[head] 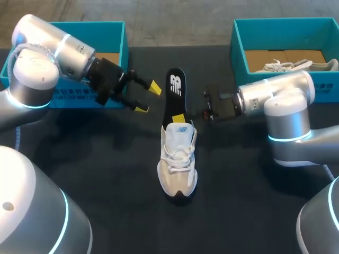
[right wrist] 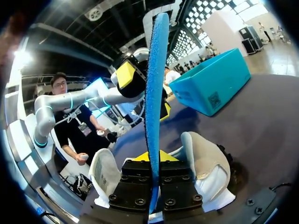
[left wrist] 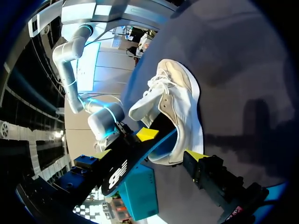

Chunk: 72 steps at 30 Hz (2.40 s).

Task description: Take the shoe out of the shoebox, open the shoe tongue, remove and reinsert the insole, then place the shoe into the shoebox

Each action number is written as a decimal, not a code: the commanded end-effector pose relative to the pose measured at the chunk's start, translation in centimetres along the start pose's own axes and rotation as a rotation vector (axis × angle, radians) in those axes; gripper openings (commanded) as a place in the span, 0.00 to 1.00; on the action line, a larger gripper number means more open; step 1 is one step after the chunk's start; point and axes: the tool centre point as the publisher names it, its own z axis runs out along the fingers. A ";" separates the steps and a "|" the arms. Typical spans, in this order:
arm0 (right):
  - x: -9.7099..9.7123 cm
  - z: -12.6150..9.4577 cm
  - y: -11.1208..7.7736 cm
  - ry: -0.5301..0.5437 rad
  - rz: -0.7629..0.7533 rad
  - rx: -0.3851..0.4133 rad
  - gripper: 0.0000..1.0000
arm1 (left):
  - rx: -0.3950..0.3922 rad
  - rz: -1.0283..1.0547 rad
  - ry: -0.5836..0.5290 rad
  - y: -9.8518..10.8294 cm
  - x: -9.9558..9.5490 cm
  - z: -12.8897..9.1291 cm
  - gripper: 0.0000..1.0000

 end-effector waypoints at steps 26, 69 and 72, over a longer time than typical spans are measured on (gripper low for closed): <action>0.5 -0.1 1.8 -0.042 -0.069 0.004 0.31 | -0.071 0.026 0.043 1.6 -2.0 -0.3 1.00; 1.3 -0.2 1.0 -0.051 -0.052 0.033 0.35 | -0.021 0.020 0.039 0.4 -1.7 0.9 1.00; 1.1 -0.5 1.6 -0.058 -0.064 0.032 0.33 | 0.004 0.012 0.040 0.2 -1.4 1.1 1.00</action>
